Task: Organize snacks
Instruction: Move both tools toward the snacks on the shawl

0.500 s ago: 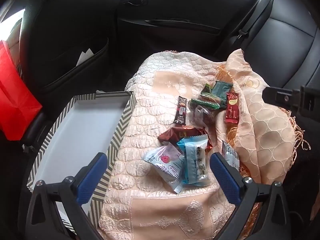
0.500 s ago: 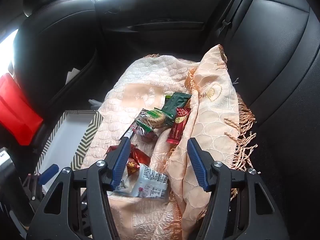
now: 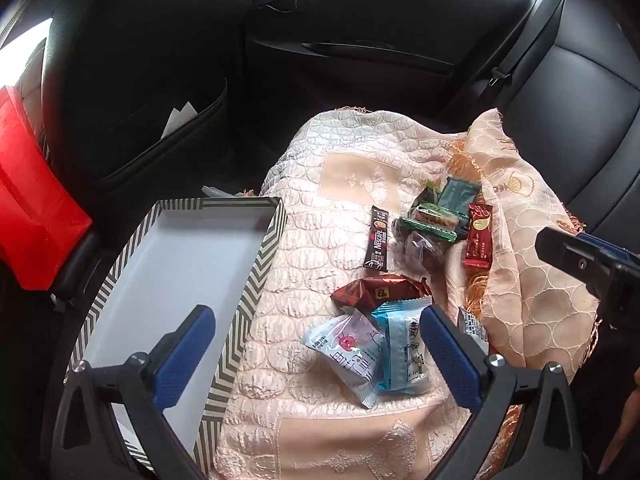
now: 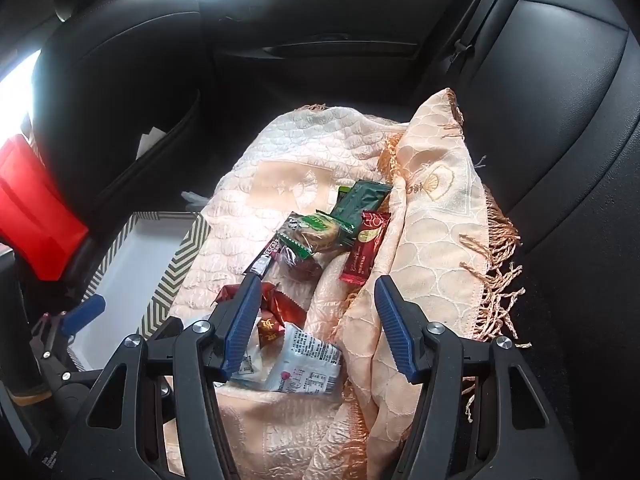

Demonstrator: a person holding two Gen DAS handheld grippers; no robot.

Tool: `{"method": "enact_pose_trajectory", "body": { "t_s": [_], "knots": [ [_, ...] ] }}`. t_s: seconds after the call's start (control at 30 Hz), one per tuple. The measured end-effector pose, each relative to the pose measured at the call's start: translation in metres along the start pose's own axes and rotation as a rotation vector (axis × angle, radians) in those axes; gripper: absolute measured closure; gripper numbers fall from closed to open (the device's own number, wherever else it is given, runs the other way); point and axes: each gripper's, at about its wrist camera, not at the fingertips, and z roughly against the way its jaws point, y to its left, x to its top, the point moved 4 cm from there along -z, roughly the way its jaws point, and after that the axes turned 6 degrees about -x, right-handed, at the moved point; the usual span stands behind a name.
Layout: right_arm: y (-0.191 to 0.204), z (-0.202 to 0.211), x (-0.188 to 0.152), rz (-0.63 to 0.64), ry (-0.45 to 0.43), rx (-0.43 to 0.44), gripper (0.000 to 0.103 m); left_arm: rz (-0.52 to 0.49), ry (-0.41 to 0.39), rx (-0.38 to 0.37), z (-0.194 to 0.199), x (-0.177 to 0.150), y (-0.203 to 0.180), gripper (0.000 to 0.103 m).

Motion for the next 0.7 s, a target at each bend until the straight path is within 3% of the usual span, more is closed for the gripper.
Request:
{"method": "enact_pose_trajectory", "body": {
  "t_s": [0.7],
  "knots": [
    [0.0056, -0.0102, -0.0087, 0.024, 0.033, -0.004, 0.044, 0.051, 0.017, -0.008, -0.007, -0.0023, 0.0069, 0.0]
  ]
}}
